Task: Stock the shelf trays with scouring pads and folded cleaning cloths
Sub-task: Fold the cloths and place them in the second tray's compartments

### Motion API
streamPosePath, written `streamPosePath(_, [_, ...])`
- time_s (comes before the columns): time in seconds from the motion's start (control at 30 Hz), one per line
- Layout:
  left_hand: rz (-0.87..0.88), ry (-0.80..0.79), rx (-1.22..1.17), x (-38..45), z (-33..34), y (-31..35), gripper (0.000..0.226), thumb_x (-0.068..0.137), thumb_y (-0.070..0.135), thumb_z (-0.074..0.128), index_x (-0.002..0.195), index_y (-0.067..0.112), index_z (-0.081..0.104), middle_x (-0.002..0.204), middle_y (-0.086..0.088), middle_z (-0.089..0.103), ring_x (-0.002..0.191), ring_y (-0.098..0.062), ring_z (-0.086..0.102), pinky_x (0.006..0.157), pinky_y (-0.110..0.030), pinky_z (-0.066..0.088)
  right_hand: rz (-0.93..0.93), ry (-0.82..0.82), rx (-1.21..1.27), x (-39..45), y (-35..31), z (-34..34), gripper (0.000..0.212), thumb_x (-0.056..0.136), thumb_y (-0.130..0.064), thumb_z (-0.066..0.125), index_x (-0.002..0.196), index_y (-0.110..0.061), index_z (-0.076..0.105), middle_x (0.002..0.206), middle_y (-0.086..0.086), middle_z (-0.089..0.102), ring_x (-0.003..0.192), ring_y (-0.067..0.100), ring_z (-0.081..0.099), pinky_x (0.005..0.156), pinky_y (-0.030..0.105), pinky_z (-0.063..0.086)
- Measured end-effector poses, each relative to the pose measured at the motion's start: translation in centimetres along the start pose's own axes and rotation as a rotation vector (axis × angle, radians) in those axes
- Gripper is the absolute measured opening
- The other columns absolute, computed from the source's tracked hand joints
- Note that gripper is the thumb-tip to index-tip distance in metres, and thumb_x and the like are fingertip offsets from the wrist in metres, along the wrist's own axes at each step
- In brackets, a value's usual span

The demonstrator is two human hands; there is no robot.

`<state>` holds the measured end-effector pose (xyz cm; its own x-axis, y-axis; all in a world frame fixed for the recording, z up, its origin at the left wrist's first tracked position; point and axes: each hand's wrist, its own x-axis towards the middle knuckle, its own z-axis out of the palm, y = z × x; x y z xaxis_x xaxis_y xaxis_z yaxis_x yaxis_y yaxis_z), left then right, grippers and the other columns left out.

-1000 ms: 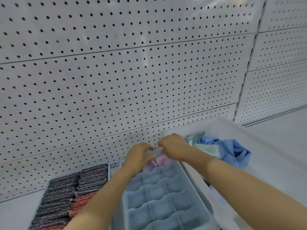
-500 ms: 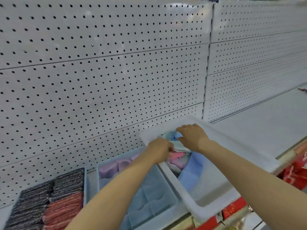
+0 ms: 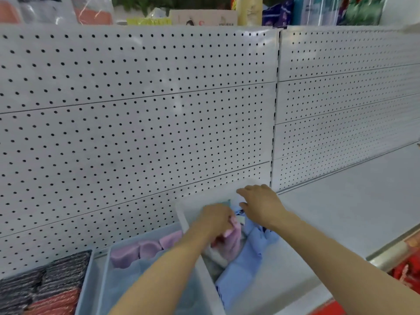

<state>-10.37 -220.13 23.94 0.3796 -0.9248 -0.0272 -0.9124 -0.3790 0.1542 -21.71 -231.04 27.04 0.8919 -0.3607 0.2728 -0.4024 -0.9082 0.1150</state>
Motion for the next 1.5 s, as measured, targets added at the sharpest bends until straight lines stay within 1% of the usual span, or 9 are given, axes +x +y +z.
streamPosePath(0.2, [-0.140, 0.420, -1.047, -3.5, -8.5, -3.3, 0.008, 0.086, 0.018, 0.073, 0.092, 0.014, 0.072, 0.082, 0.001, 0.071, 0.077, -0.013, 0.067, 0.064, -0.025, 0.057, 0.000, 0.223, 0.392, 0.6, -2.4, -3.7, 0.044, 0.086, -0.050, 0.035, 0.103, -0.017, 0.057, 0.091, 0.007, 0.064, 0.086, 0.033, 0.059, 0.071, 0.037, 0.044])
streamPosePath(0.4, [-0.088, 0.371, -1.189, -8.7, -12.4, -5.1, 0.022, 0.093, 0.023, 0.065, 0.109, 0.010, 0.070, 0.099, -0.008, 0.074, 0.084, -0.015, 0.070, 0.082, -0.031, 0.059, 0.047, 0.224, 0.775, 1.5, -6.0, -7.3, 0.051, 0.076, -0.031, 0.066, 0.126, -0.029, 0.055, 0.106, -0.006, 0.067, 0.095, 0.018, 0.062, 0.083, 0.033, 0.049])
streamPosePath(0.57, [-0.122, 0.323, -1.321, -12.4, -14.1, -7.3, 0.030, 0.094, 0.028, 0.063, 0.114, 0.006, 0.065, 0.101, -0.011, 0.069, 0.089, -0.021, 0.067, 0.084, -0.039, 0.058, 0.010, 0.203, 1.014, 2.3, -9.8, -9.7, 0.019, 0.073, -0.025, 0.075, 0.091, -0.023, 0.070, 0.081, 0.000, 0.070, 0.071, 0.009, 0.059, 0.067, 0.025, 0.047])
streamPosePath(0.7, [-0.212, 0.349, -1.057, -14.6, -15.3, -8.1, 0.056, 0.072, 0.034, 0.085, 0.119, 0.019, 0.059, 0.109, -0.004, 0.067, 0.095, -0.020, 0.070, 0.082, -0.032, 0.058, 0.075, 0.142, 1.270, 2.3, -12.7, -9.9, 0.006, 0.076, -0.016, 0.075, 0.080, -0.015, 0.070, 0.072, 0.003, 0.069, 0.063, 0.010, 0.059, 0.059, 0.022, 0.045])
streamPosePath(0.83, [-0.249, 0.470, -0.868, -16.3, -17.3, -9.2, 0.041, 0.076, 0.011, 0.080, 0.114, 0.017, 0.066, 0.104, -0.005, 0.069, 0.091, -0.018, 0.066, 0.082, -0.033, 0.057, 0.113, -0.008, 1.489, 2.0, -14.9, -9.7, 0.007, 0.081, -0.005, 0.071, 0.083, -0.010, 0.066, 0.076, 0.005, 0.068, 0.067, 0.015, 0.060, 0.057, 0.023, 0.046])
streamPosePath(1.03, [-0.154, 0.427, -0.735, -18.7, -20.4, -9.9, 0.022, 0.075, 0.003, 0.074, 0.093, 0.016, 0.074, 0.087, -0.003, 0.070, 0.080, -0.010, 0.061, 0.076, -0.028, 0.052, -0.117, -0.155, 1.756, 1.7, -18.0, -9.7, 0.033, 0.083, -0.006, 0.069, 0.115, -0.011, 0.064, 0.109, 0.012, 0.071, 0.100, 0.026, 0.068, 0.088, 0.039, 0.054])
streamPosePath(1.23, [-0.059, 0.518, -0.726, -20.8, -21.0, -9.2, 0.021, 0.073, 0.000, 0.076, 0.086, 0.016, 0.073, 0.082, 0.003, 0.071, 0.076, -0.004, 0.062, 0.070, -0.019, 0.049, 0.078, -0.081, 1.840, 2.4, -20.6, -10.6, 0.011, 0.085, -0.006, 0.068, 0.095, -0.006, 0.072, 0.083, 0.013, 0.072, 0.070, 0.024, 0.066, 0.063, 0.031, 0.056])
streamPosePath(1.43, [0.016, 0.314, -0.464, -23.3, -19.0, -9.8, 0.026, 0.067, 0.023, 0.086, 0.090, 0.031, 0.077, 0.091, 0.009, 0.072, 0.086, -0.010, 0.066, 0.081, -0.023, 0.053, 0.173, -0.089, 1.893, 3.3, -21.0, -10.8, 0.037, 0.083, 0.015, 0.045, 0.086, -0.008, 0.074, 0.078, 0.014, 0.073, 0.064, 0.027, 0.066, 0.053, 0.030, 0.054])
streamPosePath(1.5, [-0.032, 0.446, -0.551, -23.4, -18.7, -10.5, 0.030, 0.072, 0.032, 0.084, 0.100, 0.033, 0.075, 0.100, 0.018, 0.070, 0.090, 0.000, 0.063, 0.084, -0.024, 0.052, 0.158, -0.093, 1.926, 3.2, -21.3, -10.5, 0.036, 0.083, 0.018, 0.044, 0.091, -0.003, 0.072, 0.081, 0.018, 0.071, 0.066, 0.030, 0.064, 0.053, 0.032, 0.055])
